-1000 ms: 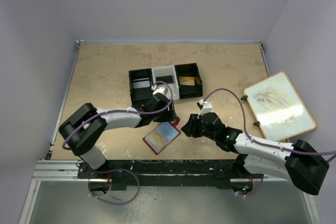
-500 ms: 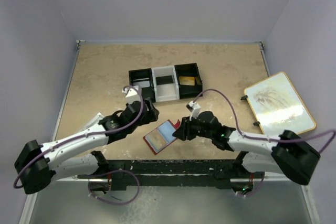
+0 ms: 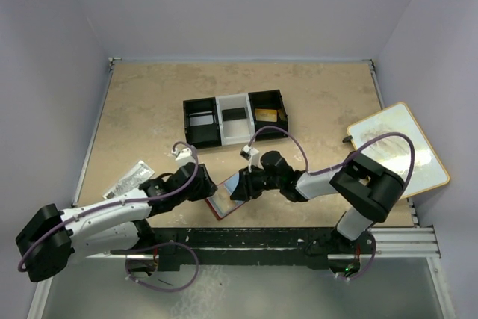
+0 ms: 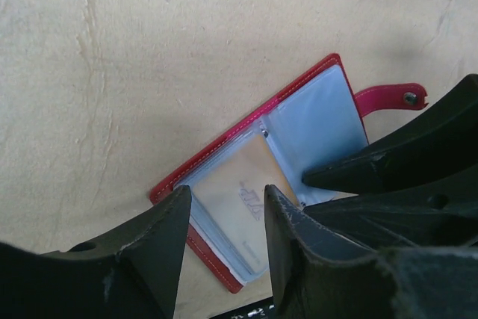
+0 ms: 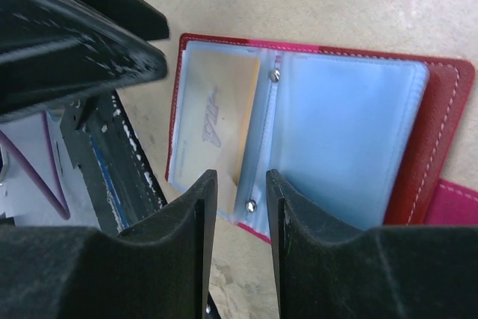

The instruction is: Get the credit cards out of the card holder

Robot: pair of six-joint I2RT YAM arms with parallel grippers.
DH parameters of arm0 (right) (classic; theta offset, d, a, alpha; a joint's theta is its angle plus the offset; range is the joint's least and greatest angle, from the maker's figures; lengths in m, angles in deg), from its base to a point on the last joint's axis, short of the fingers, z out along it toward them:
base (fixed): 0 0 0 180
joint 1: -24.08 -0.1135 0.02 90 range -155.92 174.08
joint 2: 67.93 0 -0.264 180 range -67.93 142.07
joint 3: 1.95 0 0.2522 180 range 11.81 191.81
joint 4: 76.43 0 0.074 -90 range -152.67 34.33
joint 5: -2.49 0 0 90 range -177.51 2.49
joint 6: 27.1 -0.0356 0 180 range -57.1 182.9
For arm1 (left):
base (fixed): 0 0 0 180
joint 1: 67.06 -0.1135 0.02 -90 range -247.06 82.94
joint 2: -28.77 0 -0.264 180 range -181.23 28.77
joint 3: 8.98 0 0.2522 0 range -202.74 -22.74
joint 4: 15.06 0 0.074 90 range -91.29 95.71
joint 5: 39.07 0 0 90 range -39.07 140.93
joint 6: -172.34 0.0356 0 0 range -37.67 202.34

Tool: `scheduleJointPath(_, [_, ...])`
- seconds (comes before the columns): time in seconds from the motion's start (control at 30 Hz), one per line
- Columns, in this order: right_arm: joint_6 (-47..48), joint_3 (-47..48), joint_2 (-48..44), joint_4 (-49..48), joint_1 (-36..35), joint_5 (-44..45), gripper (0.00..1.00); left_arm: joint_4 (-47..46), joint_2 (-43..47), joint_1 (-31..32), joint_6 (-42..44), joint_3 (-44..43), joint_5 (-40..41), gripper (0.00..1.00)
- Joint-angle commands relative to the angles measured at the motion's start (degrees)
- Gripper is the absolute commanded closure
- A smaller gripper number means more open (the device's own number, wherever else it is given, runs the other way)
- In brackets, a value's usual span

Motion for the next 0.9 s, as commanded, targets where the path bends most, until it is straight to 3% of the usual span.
scheduleJointPath(0.0, [-0.34,1.21,2.75,-4.38,-0.08,-3.31,0.65,-6.88,-3.51,0.70,-1.21,1.64,-4.40,0.61])
scheduleJointPath(0.3, [-5.16,-0.57,6.74,-11.09,-0.50,-5.23,0.72,-11.11,-8.99,1.75,-2.27,3.95,-1.75,0.69])
scheduleJointPath(0.5, [-9.22,-2.98,4.48,-11.50,-0.50,-1.80,0.88,-9.02,-12.08,2.36,-1.07,2.19,-0.05,0.77])
scheduleJointPath(0.63, [-13.79,-5.75,3.41,-14.94,-0.08,0.57,0.93,-7.05,-10.10,2.43,-0.79,1.88,1.80,0.77])
scheduleJointPath(0.87, [-23.99,-12.21,5.66,-30.22,0.01,4.80,1.00,-1.68,-5.18,2.44,0.19,0.28,3.64,0.70])
